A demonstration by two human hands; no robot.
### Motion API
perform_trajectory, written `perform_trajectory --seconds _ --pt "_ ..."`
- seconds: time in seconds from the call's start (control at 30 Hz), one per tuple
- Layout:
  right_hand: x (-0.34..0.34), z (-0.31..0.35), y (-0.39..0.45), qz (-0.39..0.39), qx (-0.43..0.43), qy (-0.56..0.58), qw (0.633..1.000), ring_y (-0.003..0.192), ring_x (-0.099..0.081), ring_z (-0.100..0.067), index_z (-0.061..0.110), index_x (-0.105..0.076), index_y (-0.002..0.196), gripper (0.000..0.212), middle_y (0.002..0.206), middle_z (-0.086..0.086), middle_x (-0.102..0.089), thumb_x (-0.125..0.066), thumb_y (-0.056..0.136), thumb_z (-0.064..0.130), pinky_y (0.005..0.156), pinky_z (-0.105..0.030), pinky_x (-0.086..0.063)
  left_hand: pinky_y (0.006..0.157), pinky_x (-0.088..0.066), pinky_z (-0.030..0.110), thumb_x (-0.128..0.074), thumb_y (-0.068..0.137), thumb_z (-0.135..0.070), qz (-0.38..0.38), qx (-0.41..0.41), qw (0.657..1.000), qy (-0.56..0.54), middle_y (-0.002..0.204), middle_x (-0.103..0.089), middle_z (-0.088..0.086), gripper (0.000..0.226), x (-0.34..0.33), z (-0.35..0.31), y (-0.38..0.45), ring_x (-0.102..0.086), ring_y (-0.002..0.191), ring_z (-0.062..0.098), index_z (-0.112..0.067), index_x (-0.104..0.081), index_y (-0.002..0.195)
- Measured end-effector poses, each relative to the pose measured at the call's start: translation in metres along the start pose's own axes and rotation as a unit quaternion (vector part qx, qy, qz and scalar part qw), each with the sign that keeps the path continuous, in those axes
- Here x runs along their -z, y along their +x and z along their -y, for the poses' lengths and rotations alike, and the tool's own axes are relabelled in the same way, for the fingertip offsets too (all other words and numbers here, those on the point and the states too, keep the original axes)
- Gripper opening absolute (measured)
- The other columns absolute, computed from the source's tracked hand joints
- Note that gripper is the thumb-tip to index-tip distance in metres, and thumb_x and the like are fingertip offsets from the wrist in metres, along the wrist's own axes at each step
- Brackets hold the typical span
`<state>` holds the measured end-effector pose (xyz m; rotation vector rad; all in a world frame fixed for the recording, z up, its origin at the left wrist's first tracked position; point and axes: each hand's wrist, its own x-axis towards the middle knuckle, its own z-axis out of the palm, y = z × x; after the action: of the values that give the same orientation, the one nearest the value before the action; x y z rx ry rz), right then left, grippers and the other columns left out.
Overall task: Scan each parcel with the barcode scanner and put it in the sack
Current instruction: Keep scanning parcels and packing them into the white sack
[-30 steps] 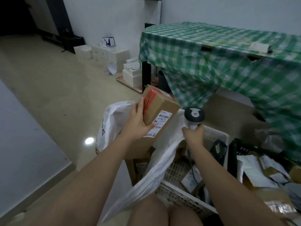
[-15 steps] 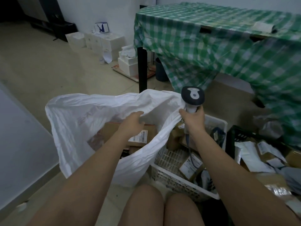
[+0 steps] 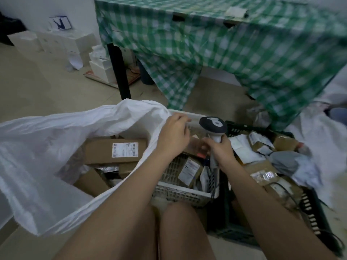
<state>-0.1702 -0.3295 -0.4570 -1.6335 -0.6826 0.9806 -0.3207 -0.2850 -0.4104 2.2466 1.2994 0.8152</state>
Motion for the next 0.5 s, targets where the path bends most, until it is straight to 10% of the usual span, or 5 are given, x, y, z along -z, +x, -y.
perform_trajectory --seconds 0.13,0.3,0.5 --pt "0.024 -0.022 0.021 -0.034 -0.014 0.002 0.999 0.069 -0.063 -0.015 0.005 -0.052 0.119 0.034 0.094 -0.012 -0.065 -0.065 0.088 0.01 0.048 -0.018 -0.048 0.096 -0.044 0.032 -0.049 0.093 -0.01 0.072 0.014 0.997 0.003 0.126 -0.055 0.006 0.032 -0.058 0.002 0.019 -0.052 0.116 0.022 -0.012 -0.061 0.123" --pt "0.022 -0.051 0.074 -0.048 -0.025 -0.017 0.998 0.088 -0.066 -0.031 0.009 -0.054 0.119 0.036 0.106 -0.02 -0.066 -0.067 0.086 0.014 0.065 -0.033 -0.052 0.089 -0.052 0.04 -0.049 0.095 -0.021 0.196 0.192 0.962 -0.011 0.117 -0.062 0.01 0.029 -0.137 0.063 0.054 -0.059 0.107 0.03 -0.013 -0.061 0.12" --pt "-0.01 -0.077 0.146 -0.032 -0.038 0.008 0.999 0.076 -0.06 -0.019 0.01 -0.045 0.134 0.049 0.095 -0.008 -0.062 -0.063 0.088 0.016 0.059 -0.026 -0.048 0.1 -0.045 0.044 -0.061 0.085 -0.04 0.144 0.296 0.942 -0.072 0.129 -0.058 0.01 0.055 -0.226 0.168 0.088 -0.056 0.118 0.031 -0.017 -0.049 0.133"
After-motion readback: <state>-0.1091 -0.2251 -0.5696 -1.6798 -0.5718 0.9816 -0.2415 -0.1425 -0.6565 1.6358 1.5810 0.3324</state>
